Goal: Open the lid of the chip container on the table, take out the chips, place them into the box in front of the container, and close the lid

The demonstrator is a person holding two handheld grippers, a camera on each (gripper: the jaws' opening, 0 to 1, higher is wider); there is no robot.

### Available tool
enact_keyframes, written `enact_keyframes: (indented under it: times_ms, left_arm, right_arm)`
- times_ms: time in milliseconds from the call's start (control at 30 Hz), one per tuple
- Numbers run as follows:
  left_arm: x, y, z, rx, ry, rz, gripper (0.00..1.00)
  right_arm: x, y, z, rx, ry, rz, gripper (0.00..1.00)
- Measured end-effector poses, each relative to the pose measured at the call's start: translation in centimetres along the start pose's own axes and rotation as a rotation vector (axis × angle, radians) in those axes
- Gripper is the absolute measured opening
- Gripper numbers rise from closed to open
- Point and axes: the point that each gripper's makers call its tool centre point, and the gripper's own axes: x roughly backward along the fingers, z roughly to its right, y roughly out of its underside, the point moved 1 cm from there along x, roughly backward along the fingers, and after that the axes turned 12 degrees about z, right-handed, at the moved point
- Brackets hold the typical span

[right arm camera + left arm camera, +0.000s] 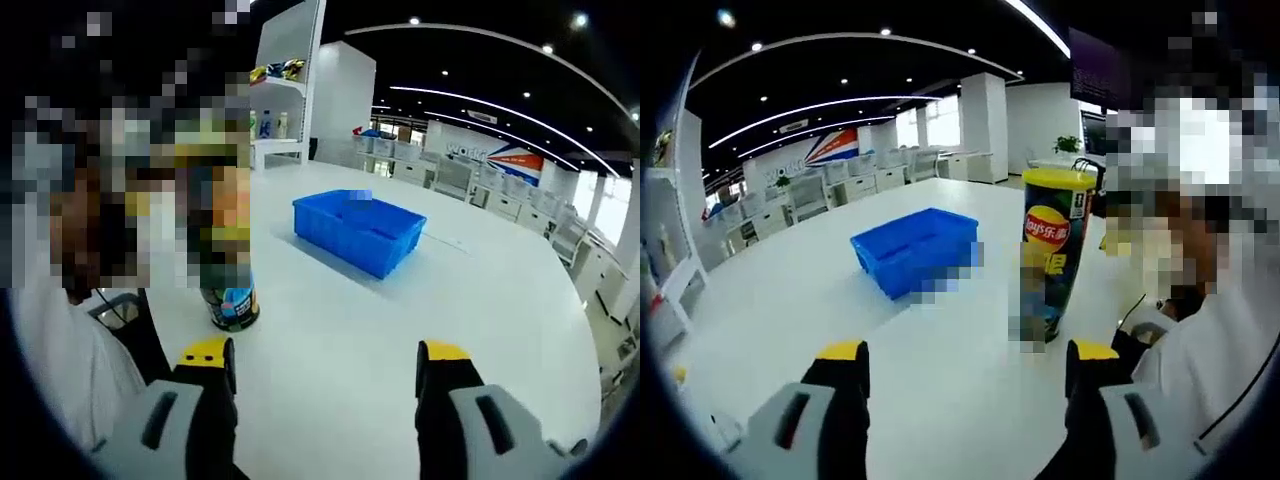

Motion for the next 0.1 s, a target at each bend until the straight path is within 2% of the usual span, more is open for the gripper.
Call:
enact_keyframes:
  times_ms: [100]
  left_arm:
    - [-0.05,0.12,0.05,0.005,0.004,0.002,0.81]
  right_arm:
    - [-0.03,-0.18,-0.03,0.001,0.000,0.005,0.72]
